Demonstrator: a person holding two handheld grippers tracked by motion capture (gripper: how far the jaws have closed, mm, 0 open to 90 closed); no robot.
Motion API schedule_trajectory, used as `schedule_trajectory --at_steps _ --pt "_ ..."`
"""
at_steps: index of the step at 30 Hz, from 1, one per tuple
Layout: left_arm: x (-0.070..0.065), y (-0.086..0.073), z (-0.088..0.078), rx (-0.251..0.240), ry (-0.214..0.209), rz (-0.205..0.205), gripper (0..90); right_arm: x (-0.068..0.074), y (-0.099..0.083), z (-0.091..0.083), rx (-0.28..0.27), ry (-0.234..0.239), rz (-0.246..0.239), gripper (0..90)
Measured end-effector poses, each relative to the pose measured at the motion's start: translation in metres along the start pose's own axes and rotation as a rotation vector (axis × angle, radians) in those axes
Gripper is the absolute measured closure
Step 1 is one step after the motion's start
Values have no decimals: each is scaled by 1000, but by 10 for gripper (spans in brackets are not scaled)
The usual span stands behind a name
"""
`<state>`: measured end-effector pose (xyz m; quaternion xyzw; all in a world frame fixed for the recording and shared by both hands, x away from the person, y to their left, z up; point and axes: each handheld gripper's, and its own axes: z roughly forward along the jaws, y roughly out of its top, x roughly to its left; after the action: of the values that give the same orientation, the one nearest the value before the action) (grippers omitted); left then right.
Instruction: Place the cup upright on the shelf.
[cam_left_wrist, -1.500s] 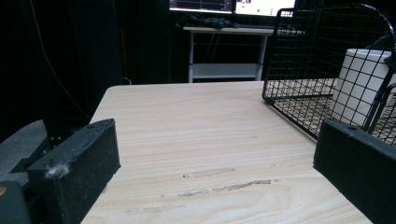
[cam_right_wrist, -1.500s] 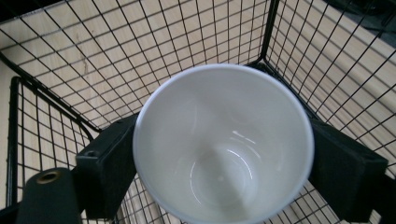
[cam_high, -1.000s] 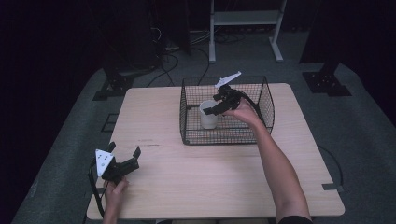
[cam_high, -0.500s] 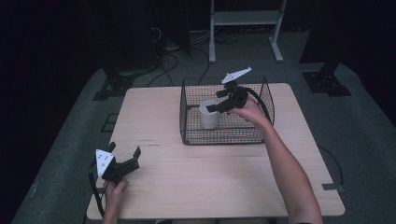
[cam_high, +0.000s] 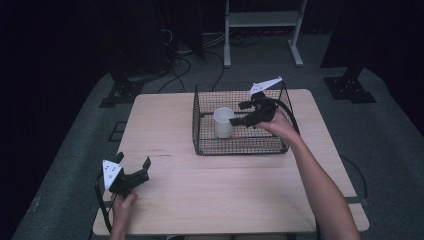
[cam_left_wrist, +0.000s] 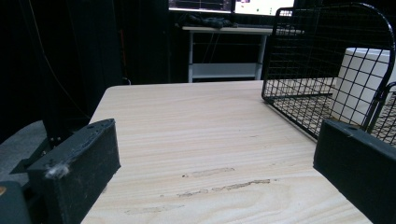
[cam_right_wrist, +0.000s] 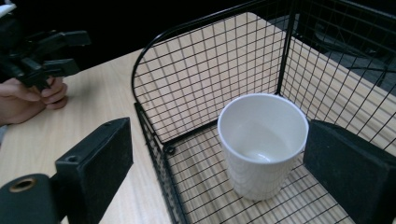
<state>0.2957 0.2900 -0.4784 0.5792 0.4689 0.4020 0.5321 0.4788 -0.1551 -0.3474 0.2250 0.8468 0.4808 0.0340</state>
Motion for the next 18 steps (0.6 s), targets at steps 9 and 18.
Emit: schedule_trajectory --at_steps 9,18 --pt "0 0 0 3 0 3 0 6 -11 -15 -7 2 -6 73" --pt "0 0 0 3 0 3 0 14 -26 -23 -3 28 6 75"
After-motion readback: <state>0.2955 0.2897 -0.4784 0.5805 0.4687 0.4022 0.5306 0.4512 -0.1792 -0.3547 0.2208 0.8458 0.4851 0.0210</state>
